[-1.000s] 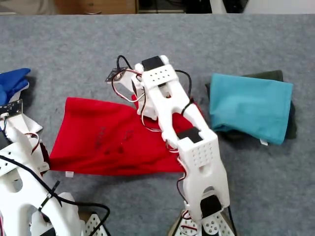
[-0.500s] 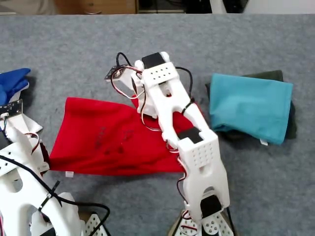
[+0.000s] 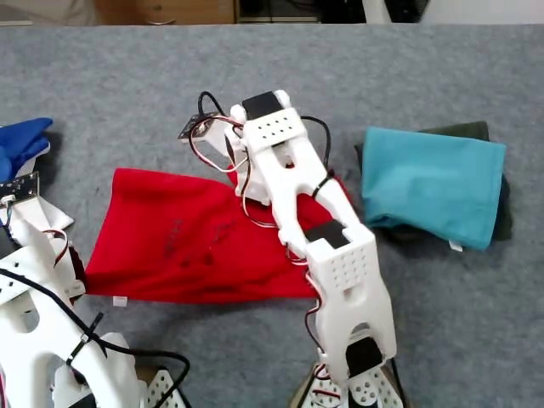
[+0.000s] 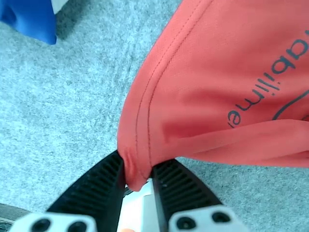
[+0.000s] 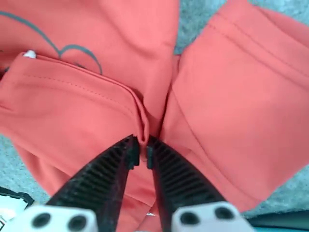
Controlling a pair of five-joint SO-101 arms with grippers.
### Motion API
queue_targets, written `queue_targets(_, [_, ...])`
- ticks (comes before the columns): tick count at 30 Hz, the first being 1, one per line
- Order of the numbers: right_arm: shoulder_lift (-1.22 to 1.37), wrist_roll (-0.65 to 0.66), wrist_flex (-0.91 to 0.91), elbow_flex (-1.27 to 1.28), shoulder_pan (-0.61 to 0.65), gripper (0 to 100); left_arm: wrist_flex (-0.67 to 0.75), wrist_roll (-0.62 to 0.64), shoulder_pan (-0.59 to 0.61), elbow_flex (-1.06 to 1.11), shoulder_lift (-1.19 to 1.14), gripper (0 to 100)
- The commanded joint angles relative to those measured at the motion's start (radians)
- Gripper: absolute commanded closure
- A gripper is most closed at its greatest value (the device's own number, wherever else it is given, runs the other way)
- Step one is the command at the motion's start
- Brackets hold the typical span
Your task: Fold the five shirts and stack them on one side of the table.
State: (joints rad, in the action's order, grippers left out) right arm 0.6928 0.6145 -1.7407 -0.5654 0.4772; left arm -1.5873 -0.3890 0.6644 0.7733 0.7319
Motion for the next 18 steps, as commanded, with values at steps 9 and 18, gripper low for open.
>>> queue_targets(9, [-0.165, -0.071, -0.044, -0.182, 0.012, 99.8, -0.014, -0.005, -0.009, -0.095, 0.007, 98])
queue_targets(18, [-0.588, -0.112, -0.041, -0.236, 0.012, 99.8, -0.143, 0.146, -0.018, -0.437, 0.005, 98])
